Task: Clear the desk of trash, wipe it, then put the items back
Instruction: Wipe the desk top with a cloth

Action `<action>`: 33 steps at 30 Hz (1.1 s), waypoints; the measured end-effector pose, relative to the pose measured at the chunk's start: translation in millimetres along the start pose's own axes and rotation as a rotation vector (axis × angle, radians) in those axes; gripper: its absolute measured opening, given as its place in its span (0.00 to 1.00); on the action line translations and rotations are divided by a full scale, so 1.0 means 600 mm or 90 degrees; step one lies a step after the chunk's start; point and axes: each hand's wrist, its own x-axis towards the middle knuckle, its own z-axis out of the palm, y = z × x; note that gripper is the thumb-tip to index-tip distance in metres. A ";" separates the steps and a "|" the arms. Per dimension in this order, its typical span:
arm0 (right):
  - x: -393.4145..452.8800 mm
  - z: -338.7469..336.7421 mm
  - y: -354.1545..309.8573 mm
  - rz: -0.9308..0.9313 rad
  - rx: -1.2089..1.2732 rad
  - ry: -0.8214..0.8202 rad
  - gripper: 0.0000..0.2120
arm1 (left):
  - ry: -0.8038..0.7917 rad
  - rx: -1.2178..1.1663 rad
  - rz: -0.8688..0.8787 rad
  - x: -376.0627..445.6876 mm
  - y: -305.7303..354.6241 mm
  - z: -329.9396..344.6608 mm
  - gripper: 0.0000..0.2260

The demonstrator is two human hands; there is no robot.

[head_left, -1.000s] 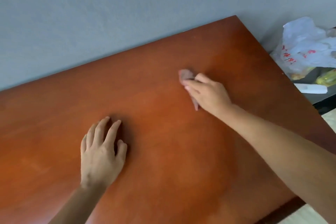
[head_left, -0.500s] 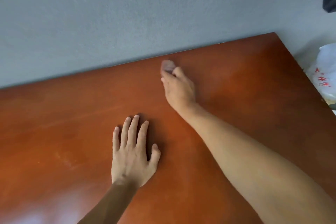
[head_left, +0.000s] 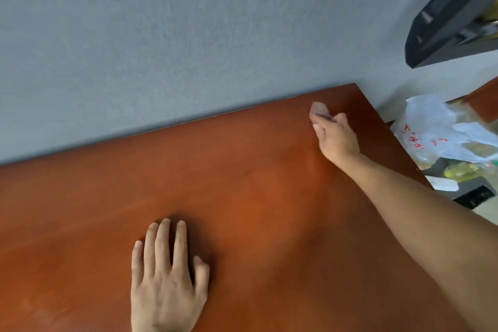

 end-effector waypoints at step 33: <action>0.060 0.007 0.231 -0.069 -0.016 0.123 0.08 | -0.275 0.151 0.129 0.189 0.378 0.115 0.32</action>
